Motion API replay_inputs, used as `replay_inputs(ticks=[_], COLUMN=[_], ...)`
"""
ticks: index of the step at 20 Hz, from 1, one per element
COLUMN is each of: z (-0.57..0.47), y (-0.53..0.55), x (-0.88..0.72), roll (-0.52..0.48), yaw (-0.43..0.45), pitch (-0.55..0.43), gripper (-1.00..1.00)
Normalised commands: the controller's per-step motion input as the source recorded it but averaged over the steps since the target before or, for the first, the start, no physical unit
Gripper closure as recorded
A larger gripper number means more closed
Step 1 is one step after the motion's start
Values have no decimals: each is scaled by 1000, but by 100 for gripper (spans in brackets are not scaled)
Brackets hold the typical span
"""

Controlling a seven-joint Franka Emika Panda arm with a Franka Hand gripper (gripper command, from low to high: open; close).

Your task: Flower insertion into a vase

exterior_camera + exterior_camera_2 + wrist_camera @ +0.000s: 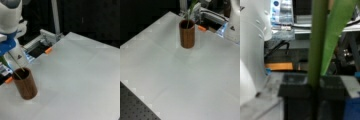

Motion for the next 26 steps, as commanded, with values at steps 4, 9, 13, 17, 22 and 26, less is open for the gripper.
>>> replay_inputs(ticks=[4, 9, 13, 17, 22, 26], z=[-8, 94, 87, -3, -240, -349], y=[-73, -152, -170, -199, -195, -95], x=[221, 184, 174, 202, 277, 311], roll=[-166, -144, -68, -20, 42, 56], yaw=[-11, 49, 29, 17, 8, -1], pitch=[479, 439, 357, 240, 105, 83], gripper=[100, 100, 100, 100, 100, 100])
